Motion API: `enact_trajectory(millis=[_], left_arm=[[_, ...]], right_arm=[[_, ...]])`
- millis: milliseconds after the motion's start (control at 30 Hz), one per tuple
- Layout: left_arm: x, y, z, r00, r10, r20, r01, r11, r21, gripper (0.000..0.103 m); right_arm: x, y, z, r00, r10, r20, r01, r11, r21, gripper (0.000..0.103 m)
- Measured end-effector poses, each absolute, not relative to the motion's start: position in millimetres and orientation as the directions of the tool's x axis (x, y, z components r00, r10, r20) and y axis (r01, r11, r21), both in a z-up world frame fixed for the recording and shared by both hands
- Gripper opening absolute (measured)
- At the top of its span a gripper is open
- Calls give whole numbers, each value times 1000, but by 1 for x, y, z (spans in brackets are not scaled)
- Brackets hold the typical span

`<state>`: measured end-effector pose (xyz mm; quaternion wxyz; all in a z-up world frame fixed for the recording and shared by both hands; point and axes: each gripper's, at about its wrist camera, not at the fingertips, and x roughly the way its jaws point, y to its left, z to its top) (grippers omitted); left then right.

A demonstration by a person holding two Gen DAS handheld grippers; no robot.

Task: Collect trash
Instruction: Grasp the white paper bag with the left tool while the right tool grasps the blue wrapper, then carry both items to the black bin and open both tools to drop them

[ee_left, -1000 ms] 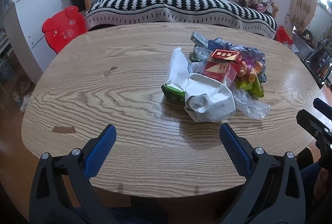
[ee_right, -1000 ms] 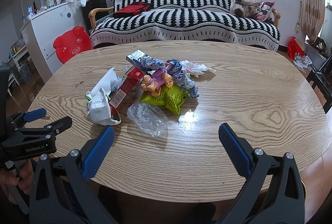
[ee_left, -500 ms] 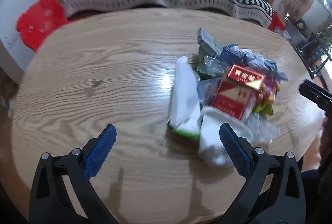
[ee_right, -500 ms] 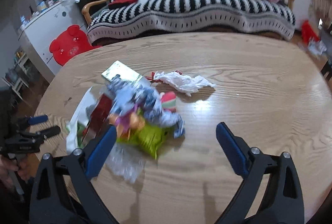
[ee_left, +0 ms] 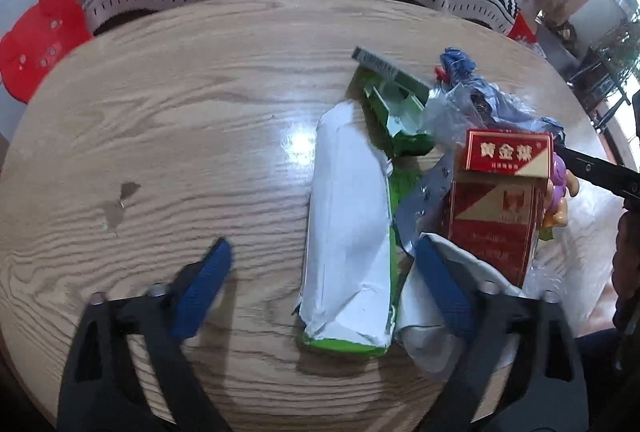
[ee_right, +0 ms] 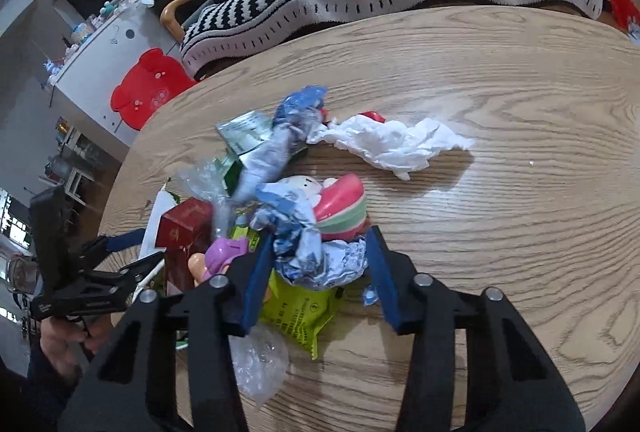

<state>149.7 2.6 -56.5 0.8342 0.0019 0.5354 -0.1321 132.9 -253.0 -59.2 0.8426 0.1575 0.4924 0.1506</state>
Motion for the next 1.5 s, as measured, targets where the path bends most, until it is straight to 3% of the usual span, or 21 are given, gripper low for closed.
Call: enact_trajectory(millis=[33,67,133,267,500,800,967,1200,1333,1500], left_arm=[[150,3,-58,380,-230,-896,224,963,-152,70],[150,4,-59,374,-236,-897,222,962,-160,66],[149,3,-61,359,-248,-900,224,959,-174,45],[141,6,-49,403,-248,-881,218,961,-171,37],[114,19,-4,564,-207,-799,194,974,-115,36],[103,20,7,573,-215,-791,196,973,-122,36],[95,-12,25,579,-250,-776,281,955,-98,36],[61,-141,49,476,-434,-765,532,835,-142,36],[23,-256,49,316,-547,-775,708,680,-191,36],[-30,-374,16,39,-574,-818,817,490,-305,36]], right_arm=[[132,-249,-57,469,415,-780,-118,904,410,25],[130,-246,-56,466,414,-782,-122,905,407,25],[130,-243,-56,459,408,-789,-127,909,396,24],[123,-243,-48,492,397,-775,-127,913,386,23],[101,-258,-20,586,408,-700,-139,902,409,23],[92,-257,-9,598,382,-705,-151,917,369,23],[76,-278,8,638,333,-695,-107,931,348,23],[-9,-370,54,727,179,-663,37,954,298,23],[-78,-441,56,726,55,-685,190,942,277,23],[-170,-526,27,662,-98,-743,414,875,253,23]])
